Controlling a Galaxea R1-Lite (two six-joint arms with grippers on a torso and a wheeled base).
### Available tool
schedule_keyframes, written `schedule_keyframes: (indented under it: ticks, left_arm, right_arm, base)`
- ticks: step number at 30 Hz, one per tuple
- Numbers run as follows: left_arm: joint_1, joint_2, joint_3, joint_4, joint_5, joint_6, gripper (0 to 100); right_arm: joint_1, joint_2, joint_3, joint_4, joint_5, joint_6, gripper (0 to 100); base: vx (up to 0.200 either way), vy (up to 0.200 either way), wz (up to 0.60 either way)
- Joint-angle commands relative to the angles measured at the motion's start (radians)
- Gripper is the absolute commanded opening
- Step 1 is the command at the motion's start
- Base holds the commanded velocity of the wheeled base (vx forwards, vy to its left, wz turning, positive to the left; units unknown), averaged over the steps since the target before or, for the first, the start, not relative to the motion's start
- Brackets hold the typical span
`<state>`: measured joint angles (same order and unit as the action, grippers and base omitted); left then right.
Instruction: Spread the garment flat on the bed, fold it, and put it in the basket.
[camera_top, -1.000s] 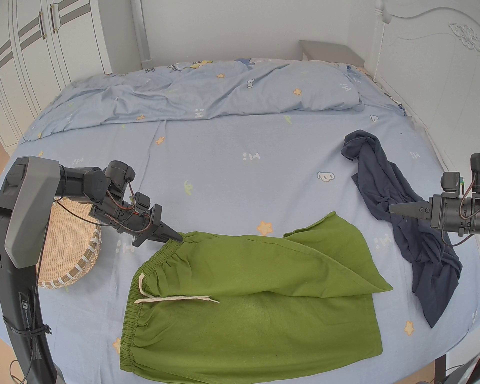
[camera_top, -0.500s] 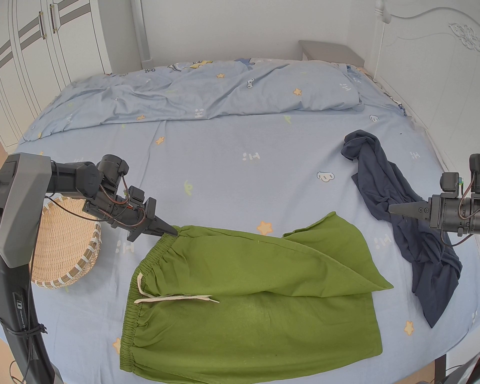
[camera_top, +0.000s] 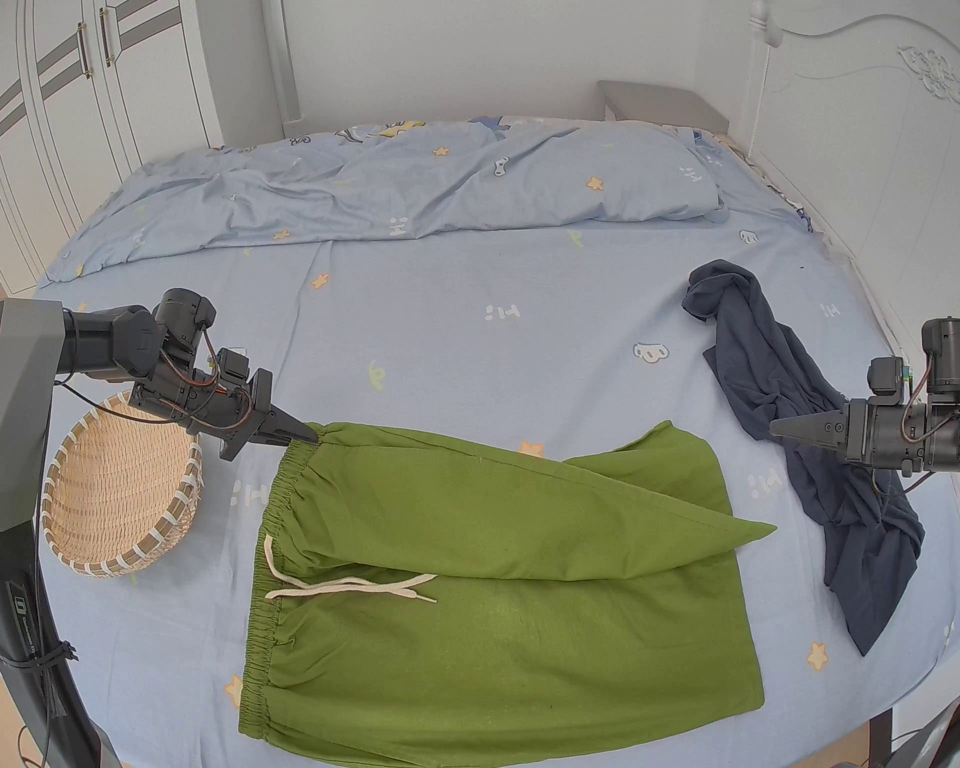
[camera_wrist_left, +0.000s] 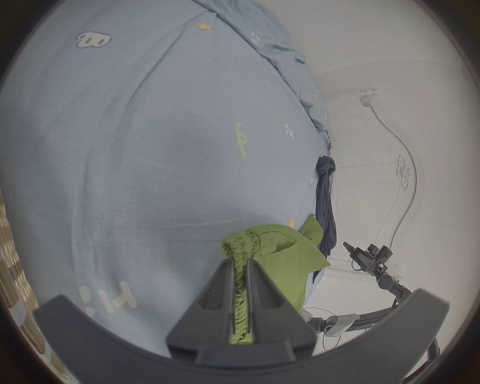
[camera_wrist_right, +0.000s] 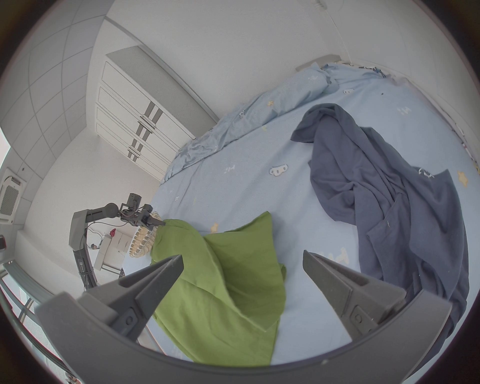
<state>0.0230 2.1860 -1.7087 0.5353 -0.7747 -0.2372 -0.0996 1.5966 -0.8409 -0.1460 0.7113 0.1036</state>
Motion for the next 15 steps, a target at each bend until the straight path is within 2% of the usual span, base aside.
schedule_keyframes:
  ticks: [1,6,15]
  left_arm:
    - [0.003,0.0,-0.003,-0.001,0.0,-0.001,0]
    - [0.003,0.001,-0.005,-0.009,0.0,-0.001,0]
    - [0.006,0.008,-0.012,-0.012,0.0,-0.001,0]
  right_arm:
    - [-0.031,0.105,0.008,-0.023,0.0,-0.005,100]
    - [-0.037,0.163,0.042,-0.084,0.0,-0.03,100]
    - [0.0,0.167,0.201,-0.336,0.002,-0.059,100]
  base:
    - [0.0,0.0,0.0]
    - [0.0,0.0,0.0]
    - [0.0,0.0,0.0]
